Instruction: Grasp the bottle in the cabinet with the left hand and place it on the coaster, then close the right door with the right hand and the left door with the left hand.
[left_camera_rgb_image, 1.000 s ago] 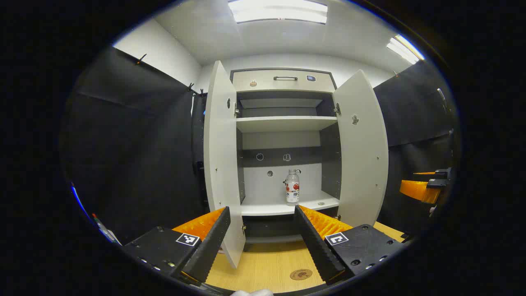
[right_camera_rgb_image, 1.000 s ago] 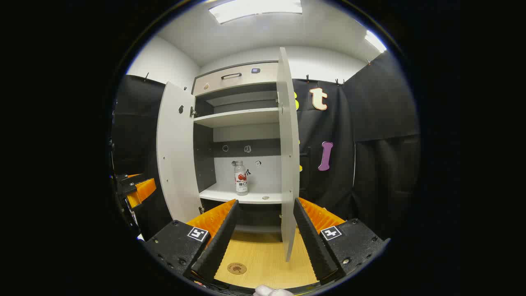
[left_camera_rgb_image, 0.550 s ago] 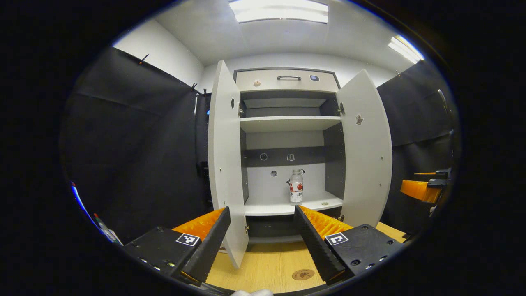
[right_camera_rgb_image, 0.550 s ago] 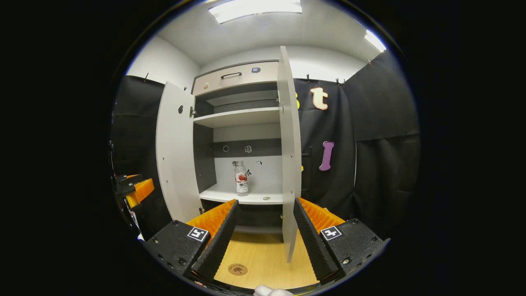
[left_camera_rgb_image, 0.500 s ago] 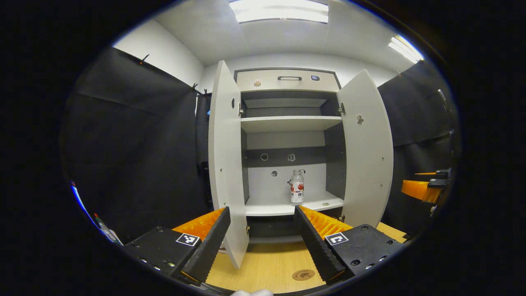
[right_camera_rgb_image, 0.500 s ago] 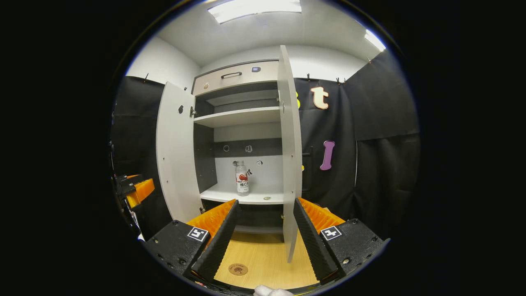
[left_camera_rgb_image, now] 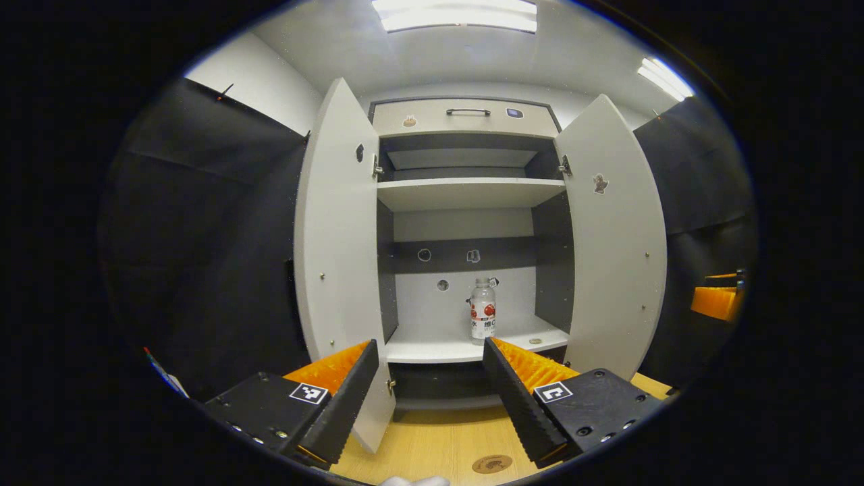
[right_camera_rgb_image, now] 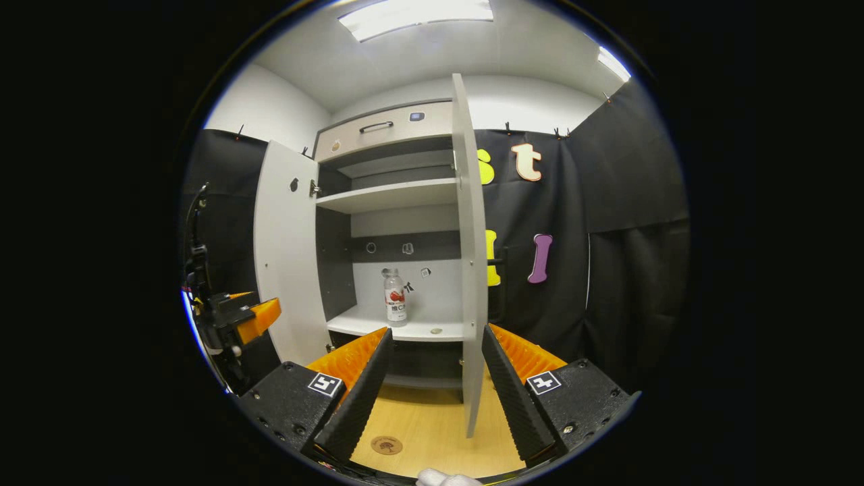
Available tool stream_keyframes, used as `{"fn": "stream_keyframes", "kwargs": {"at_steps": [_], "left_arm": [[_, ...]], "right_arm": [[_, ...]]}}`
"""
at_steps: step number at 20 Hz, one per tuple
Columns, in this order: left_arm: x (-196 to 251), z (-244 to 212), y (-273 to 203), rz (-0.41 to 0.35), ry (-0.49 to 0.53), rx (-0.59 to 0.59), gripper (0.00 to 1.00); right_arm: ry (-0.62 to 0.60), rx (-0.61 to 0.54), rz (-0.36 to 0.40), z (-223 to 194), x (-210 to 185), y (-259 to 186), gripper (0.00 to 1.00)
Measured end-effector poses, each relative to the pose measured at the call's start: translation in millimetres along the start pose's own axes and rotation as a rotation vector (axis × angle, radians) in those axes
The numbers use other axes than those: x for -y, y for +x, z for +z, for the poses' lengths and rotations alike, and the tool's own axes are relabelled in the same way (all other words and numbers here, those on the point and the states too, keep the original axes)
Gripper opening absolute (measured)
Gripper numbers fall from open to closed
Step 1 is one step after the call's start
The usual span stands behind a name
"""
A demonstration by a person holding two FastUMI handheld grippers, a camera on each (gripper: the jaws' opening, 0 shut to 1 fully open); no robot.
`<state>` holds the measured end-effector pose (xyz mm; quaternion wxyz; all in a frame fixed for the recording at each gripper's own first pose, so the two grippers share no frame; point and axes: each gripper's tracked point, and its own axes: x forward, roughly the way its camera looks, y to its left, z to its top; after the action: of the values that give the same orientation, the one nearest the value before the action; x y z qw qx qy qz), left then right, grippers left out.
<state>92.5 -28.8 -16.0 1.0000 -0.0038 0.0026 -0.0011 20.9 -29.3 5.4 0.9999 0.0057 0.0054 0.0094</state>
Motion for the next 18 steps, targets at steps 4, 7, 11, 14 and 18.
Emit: {"fn": "stream_keyframes", "kwargs": {"at_steps": [4,7,11,14,18], "left_arm": [[26,-10,71,-0.040,-0.022,0.004,0.95],[48,-14,128,-0.060,-0.020,0.018,0.95],[81,-19,207,-0.091,-0.033,0.031,0.95],[104,-17,254,-0.114,-0.003,0.050,0.95],[115,-16,306,-0.108,0.014,0.056,0.96]], "right_arm": [[-0.001,-0.009,-0.040,4,21,0,0.82],[-0.021,-0.002,-0.097,11,43,0,0.82],[-0.038,-0.016,-0.171,13,71,4,0.82],[-0.056,-0.036,-0.224,12,88,7,0.82],[-0.085,-0.054,-0.259,12,104,12,0.82]]}}
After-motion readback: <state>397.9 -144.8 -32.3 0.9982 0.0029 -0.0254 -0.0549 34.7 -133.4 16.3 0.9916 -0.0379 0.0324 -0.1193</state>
